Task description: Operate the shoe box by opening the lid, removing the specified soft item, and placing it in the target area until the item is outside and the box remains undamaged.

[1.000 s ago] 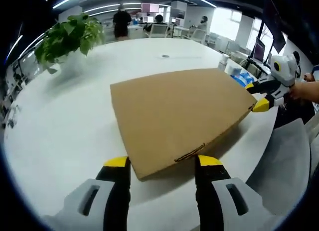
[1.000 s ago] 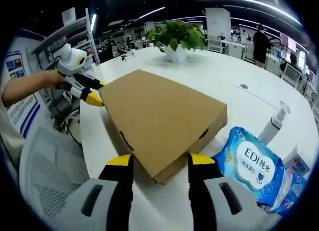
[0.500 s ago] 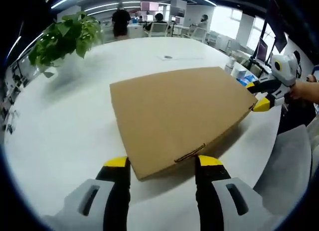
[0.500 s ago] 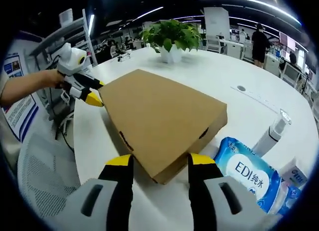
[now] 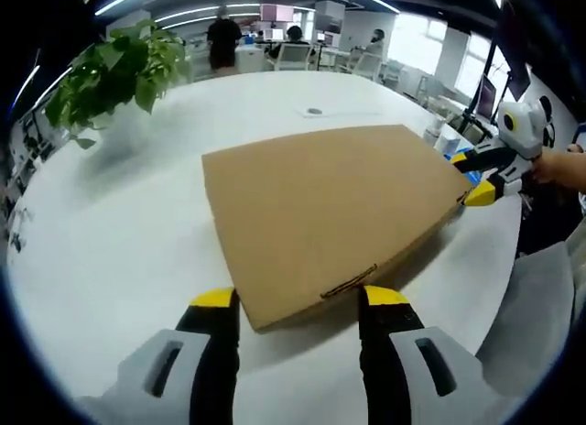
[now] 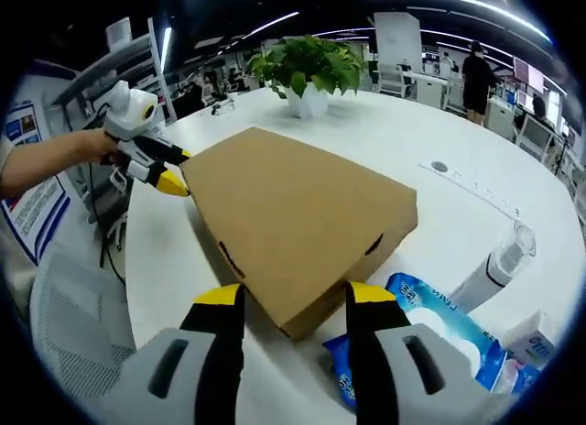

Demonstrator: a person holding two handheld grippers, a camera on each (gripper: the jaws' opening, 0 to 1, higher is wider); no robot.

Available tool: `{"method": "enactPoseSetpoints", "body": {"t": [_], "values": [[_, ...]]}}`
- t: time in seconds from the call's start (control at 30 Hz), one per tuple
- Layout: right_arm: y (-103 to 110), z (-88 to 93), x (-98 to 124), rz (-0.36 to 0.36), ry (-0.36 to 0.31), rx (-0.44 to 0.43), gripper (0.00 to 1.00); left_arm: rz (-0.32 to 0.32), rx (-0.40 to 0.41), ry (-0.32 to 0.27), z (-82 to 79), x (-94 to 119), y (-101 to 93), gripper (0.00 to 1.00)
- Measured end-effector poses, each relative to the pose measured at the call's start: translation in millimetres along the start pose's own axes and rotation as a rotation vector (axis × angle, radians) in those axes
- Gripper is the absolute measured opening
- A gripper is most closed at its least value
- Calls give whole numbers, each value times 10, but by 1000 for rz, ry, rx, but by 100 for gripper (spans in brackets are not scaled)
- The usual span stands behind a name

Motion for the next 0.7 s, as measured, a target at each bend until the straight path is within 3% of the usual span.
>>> {"method": "enactPoseSetpoints", "body": {"t": [0.27,0.37,0.5,0.7], "values": [[-32,15,-6,-1,6,-14,41,1,-2,-1,-15,-17,6,51],[-25,43,-1,2,6,-39,41,-17,-55,-19,-13,0,30,50],[-15,66,53,24,3,-1,42,-29,-53,-39,-25,83,33,61],[-22,77,224,53,-17,18,45,-29,-60,-67,3,250,3,62]]}}
Point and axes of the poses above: the point that each gripper's makers call its tool centre point, and the gripper's own axes: x roughly backward along the fingers, y roughly to its left, z roughly out of its underside, the point moved 3 cm from there along x, roughly backward along the fingers, and after that the axes turned 13 degrees about x, right-handed, at the moved point
